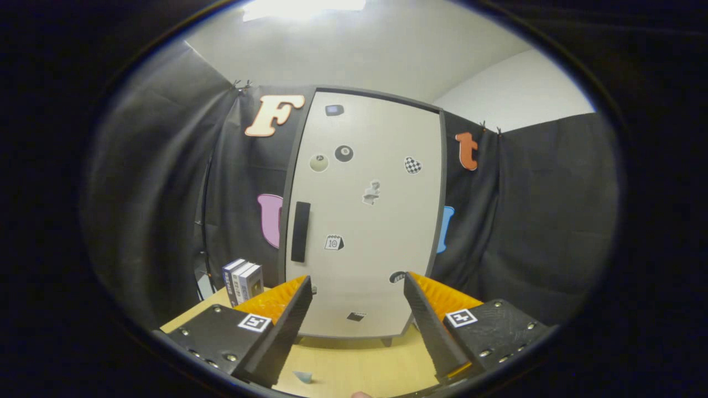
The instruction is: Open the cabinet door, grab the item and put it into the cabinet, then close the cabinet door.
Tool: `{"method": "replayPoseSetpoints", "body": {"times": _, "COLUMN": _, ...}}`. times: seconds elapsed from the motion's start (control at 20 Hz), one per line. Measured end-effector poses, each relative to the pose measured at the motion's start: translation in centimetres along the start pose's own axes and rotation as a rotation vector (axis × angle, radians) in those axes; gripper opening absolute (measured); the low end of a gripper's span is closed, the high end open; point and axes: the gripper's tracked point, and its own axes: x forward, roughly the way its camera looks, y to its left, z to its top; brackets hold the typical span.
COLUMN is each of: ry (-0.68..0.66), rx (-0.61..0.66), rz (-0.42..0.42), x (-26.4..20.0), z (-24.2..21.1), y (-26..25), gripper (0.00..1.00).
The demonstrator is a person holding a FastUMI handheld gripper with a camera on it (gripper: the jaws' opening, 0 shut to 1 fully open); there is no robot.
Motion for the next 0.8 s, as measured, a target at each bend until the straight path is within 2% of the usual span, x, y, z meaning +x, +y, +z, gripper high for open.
{"method": "replayPoseSetpoints", "body": {"times": 0.45, "ry": 0.013, "rx": 0.029, "rz": 0.023, "x": 0.8, "z": -0.5, "y": -0.4, "gripper": 0.99}}
{"method": "replayPoseSetpoints", "body": {"times": 0.8, "ry": 0.044, "rx": 0.042, "rz": 0.061, "x": 4.7, "z": -1.1, "y": 2.0, "gripper": 0.99}}
